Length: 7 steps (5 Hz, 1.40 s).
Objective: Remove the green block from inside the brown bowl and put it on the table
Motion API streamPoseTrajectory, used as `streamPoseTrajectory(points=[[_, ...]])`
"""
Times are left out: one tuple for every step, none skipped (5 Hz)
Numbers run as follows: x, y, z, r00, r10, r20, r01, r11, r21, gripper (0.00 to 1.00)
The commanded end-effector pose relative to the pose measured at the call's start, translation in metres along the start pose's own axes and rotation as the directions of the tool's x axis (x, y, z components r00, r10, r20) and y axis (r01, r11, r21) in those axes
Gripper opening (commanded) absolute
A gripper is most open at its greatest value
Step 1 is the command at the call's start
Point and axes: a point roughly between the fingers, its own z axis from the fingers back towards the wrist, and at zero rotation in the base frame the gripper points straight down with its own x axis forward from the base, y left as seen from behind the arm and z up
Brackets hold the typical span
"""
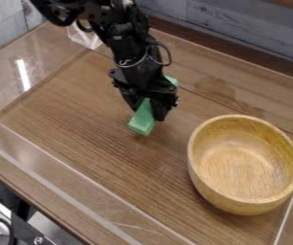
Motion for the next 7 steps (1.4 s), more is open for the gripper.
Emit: streamPoseTrajectory(points=[[0.0164,0.007,0.0092,0.999,0.013,0.052,-0.013,1.0,0.01,0.0],[0.0166,0.0089,0.0068,0.999,0.022,0.043,-0.023,1.0,0.009,0.0],[0.0173,0.0108,0.0047,0.999,0.031,0.036,-0.031,0.999,0.007,0.0],[0.0176,0.0122,0.0037,0.999,0.039,0.029,-0.039,0.999,0.005,0.0],[0.0182,0.0136,0.003,0.999,0.047,0.024,-0.047,0.999,0.003,0.0],[0.0184,0.0148,0.0025,0.998,0.054,0.018,-0.054,0.999,0.0,0.0],[0.019,0.0159,0.0024,0.998,0.062,0.015,-0.062,0.998,-0.002,0.0]])
